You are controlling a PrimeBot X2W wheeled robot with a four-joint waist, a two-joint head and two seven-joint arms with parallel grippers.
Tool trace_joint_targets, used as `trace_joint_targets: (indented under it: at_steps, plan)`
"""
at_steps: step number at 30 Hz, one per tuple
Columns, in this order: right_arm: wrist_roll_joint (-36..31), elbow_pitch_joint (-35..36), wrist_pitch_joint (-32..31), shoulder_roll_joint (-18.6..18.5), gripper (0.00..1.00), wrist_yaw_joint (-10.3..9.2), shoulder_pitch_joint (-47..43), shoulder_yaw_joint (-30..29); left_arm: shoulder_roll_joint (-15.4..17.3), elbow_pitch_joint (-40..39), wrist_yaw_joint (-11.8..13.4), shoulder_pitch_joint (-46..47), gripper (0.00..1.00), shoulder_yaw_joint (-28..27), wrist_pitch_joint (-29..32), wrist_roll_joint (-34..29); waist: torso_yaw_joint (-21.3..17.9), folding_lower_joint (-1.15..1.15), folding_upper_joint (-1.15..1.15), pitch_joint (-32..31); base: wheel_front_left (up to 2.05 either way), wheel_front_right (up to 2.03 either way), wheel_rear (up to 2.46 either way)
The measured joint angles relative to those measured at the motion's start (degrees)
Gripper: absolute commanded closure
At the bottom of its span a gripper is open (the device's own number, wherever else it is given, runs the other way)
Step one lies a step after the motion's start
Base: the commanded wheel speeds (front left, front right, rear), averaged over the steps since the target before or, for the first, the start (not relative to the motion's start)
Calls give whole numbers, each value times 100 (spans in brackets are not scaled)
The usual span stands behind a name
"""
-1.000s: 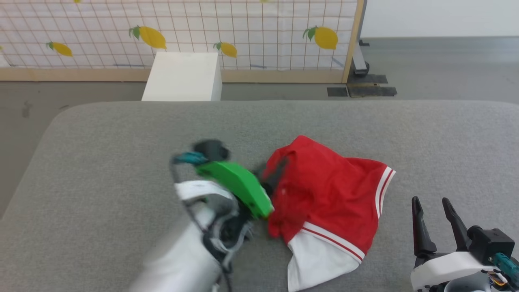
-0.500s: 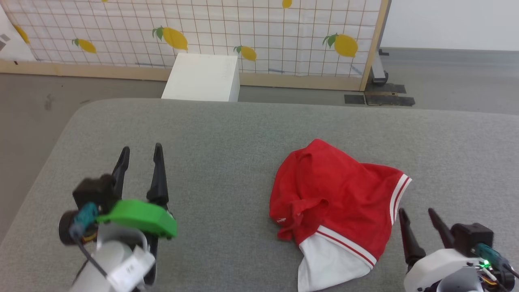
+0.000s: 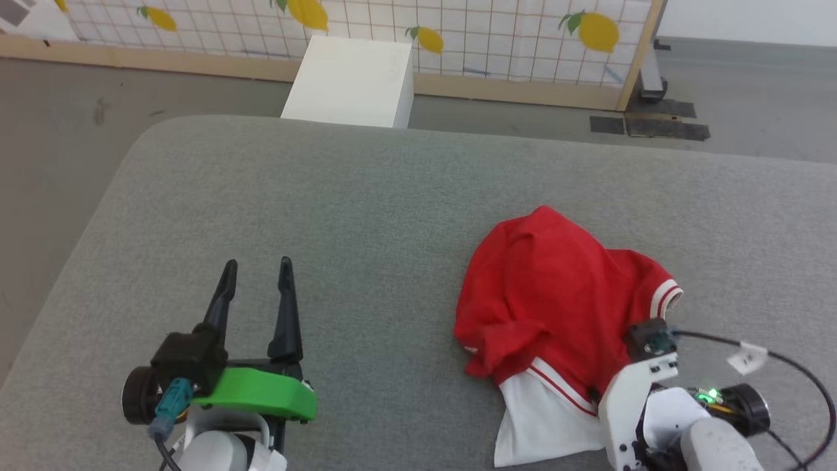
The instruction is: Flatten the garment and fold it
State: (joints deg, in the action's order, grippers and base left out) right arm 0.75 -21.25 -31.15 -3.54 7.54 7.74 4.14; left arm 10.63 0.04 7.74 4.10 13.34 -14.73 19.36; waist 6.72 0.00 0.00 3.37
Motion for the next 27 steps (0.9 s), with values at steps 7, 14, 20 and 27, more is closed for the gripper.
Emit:
trace_joint_targets:
  at_steps: [7, 14, 20, 27]
  plan:
    - [181, 37, -793, -280, 86, 1, 242, 352, -310, 9, -244, -1, 0, -211, 0, -310, 159, 0, 0, 143, 0, 0, 0]
    - [822, 513, -821, -590, 100, 5, 93, 261, -505, 7, -470, -32, 0, -465, 0, -415, 122, 0, 0, 93, 0, 0, 0]
    - [892, 1141, -1061, -1657, 100, 4, 42, -506, -589, -1, -612, -64, 0, -576, -1, -482, 21, 0, 0, 78, 0, 0, 0]
    - [447, 356, -1111, -2593, 100, 4, 592, -1189, -683, 46, -769, 1, 0, -522, -1, -638, 20, 0, 0, 315, 0, 0, 0]
